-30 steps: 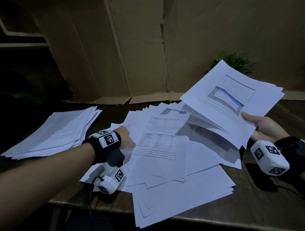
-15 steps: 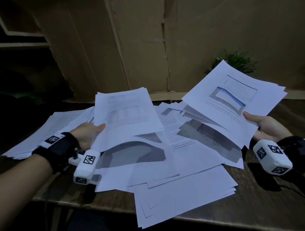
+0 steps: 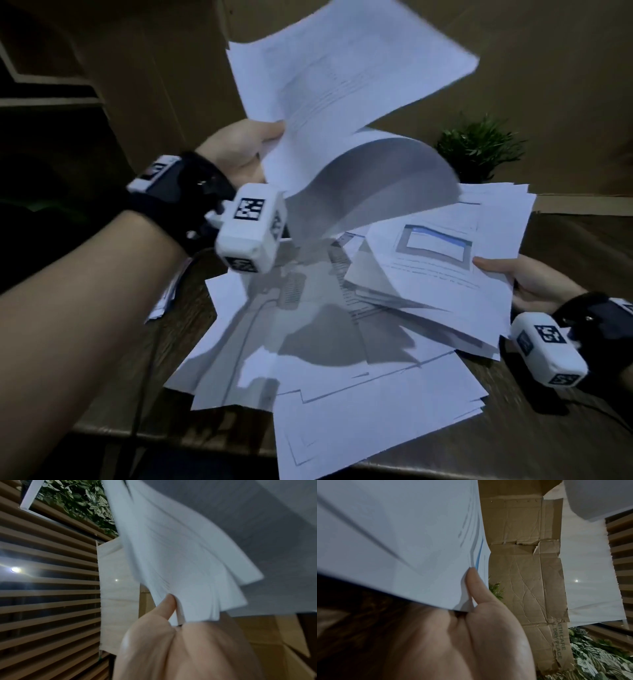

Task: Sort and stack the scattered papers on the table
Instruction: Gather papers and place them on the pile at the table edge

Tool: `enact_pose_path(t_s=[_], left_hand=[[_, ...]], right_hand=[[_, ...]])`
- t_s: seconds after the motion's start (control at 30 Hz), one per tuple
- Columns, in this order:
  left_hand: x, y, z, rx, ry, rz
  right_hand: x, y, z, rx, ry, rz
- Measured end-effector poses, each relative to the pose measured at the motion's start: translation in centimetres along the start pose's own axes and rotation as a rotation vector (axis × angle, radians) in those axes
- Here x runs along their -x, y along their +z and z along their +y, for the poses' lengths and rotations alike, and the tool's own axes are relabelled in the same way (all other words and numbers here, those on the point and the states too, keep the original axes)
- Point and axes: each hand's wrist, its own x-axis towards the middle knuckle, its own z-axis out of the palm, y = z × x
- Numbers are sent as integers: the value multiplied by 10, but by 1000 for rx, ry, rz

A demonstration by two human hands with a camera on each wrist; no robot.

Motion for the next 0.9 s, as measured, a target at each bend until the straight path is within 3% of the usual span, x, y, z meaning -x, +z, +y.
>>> enact_pose_path(t_s=[0.27,0.53,0.63,0.77,0.9], left_hand=[[-20,56,-64,269,-41,-48],[-30,90,-1,386,113,-198],[-35,81,-34,172,-4,-251],[-35,58,-94,-254,-137,-42],[-20,42,-128,-364,-234,-54]], right_hand=[[2,2,1,35,33,-117],[-2,2,3,6,59,-130],[3,7,1,-2,58,-114],[8,12,3,-123,48,-325],[9,12,0,-8,80,-214]])
